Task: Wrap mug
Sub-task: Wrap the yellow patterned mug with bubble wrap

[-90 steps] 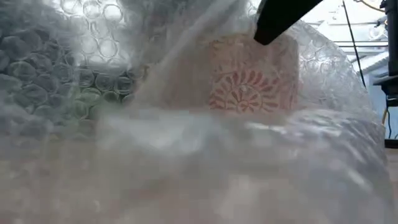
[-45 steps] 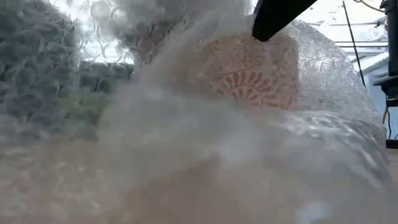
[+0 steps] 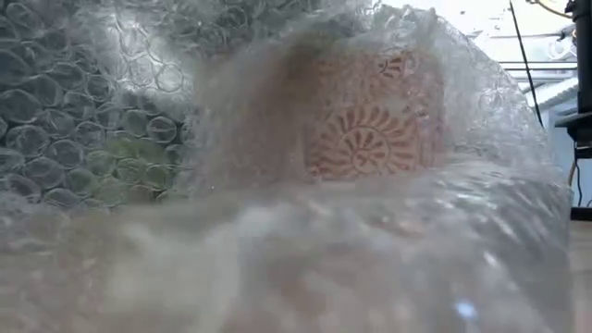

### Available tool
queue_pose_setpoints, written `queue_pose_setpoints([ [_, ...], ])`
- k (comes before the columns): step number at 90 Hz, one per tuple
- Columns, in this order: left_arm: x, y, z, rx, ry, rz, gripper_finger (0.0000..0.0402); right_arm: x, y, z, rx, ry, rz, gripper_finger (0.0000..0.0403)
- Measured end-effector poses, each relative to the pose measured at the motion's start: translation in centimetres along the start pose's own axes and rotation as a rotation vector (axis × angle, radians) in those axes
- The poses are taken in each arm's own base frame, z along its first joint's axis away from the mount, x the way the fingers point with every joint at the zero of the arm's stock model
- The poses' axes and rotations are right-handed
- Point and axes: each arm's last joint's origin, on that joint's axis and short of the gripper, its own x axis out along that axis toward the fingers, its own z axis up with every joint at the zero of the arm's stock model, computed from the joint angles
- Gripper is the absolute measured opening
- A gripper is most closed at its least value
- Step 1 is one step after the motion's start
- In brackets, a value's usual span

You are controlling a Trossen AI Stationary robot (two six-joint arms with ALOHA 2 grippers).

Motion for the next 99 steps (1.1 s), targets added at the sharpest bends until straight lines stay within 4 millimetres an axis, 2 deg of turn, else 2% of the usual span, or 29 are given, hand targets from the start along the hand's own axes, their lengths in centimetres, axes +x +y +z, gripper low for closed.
queue_pose_setpoints([
  [21, 0.0, 0.0, 0.0, 0.0, 0.0, -0.008, 0.0, 4.7, -0.4, 0.2, 0.042, 0.116, 0.11, 0.0183],
  [47, -0.1, 0.0, 0.0, 0.008, 0.012, -0.012, 0.0, 7.9, -0.7, -0.5, 0.073, 0.135, 0.124, 0.0183],
  [65, -0.9, -0.1, 0.9, 0.007, 0.023, -0.021, 0.0, 8.8, -0.5, -0.8, 0.092, 0.12, 0.123, 0.0183],
  [77, -3.0, -0.8, 3.3, 0.004, 0.021, -0.085, 0.0, 9.0, -0.5, -0.8, 0.089, 0.118, 0.113, 0.0183],
  [99, -6.6, -0.8, 5.5, 0.043, 0.094, -0.064, 0.0, 9.1, -0.5, -0.9, 0.094, 0.122, 0.115, 0.0183],
])
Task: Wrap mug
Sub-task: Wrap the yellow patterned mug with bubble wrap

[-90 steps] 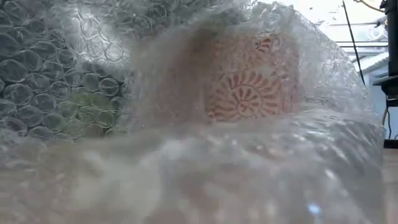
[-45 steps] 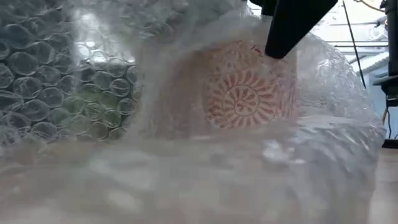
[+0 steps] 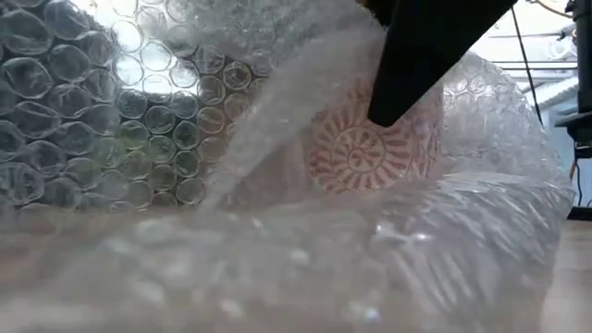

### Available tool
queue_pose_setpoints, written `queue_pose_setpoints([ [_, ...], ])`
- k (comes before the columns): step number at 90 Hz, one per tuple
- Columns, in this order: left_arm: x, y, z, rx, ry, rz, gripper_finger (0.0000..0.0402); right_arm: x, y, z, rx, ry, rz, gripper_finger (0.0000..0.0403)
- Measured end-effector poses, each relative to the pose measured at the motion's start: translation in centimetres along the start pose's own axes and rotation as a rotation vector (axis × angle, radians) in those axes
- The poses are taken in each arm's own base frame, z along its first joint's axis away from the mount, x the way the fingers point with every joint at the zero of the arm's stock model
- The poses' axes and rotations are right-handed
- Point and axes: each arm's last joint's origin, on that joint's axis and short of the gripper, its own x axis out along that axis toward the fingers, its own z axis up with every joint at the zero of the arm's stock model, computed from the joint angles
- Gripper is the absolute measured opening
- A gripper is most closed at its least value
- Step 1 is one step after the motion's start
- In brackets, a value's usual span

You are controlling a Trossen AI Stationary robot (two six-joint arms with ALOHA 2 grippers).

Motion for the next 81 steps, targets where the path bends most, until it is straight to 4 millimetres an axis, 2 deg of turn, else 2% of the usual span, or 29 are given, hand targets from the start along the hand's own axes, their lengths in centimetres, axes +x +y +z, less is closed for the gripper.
queue_pose_setpoints([
  [17, -3.4, 0.0, 0.0, 0.038, 0.144, 0.074, 0.0, 0.0, 0.0, 0.0, -0.002, 0.002, -0.001, 0.0183],
  [33, -5.9, 0.4, -0.3, -0.024, 0.261, 0.128, 0.0, 0.0, 0.0, 0.0, -0.004, 0.002, -0.001, 0.0183],
  [81, -6.4, 0.6, -1.0, -0.013, 0.348, 0.15, 0.0, -0.1, 0.0, 0.0, -0.01, -0.002, 0.003, 0.0183],
])
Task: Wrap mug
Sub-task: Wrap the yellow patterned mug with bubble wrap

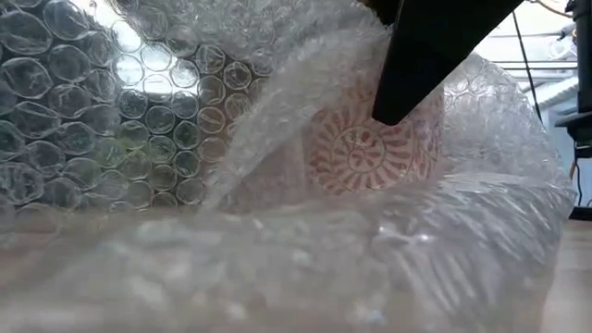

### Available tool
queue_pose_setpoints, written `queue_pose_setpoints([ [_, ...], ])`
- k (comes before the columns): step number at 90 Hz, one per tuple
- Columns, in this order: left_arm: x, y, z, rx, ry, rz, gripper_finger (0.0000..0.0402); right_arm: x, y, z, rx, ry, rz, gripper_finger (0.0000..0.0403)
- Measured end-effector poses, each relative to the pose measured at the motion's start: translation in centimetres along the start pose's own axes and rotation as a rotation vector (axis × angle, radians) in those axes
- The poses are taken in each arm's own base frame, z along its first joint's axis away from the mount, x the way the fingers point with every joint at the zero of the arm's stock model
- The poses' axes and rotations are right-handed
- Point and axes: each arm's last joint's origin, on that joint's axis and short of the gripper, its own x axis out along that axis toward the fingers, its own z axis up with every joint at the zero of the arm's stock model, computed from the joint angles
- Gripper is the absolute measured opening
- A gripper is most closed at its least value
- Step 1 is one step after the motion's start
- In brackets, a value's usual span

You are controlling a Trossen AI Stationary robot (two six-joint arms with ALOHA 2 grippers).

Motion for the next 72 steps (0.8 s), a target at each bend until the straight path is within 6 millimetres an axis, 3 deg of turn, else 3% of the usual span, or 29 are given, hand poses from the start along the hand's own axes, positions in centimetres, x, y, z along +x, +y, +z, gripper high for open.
queue_pose_setpoints([
  [72, -0.05, -0.29, -0.17, 0.037, 0.004, -0.007, 0.0, -0.04, 0.03, 0.04, 0.002, -0.004, 0.003, 0.0183],
])
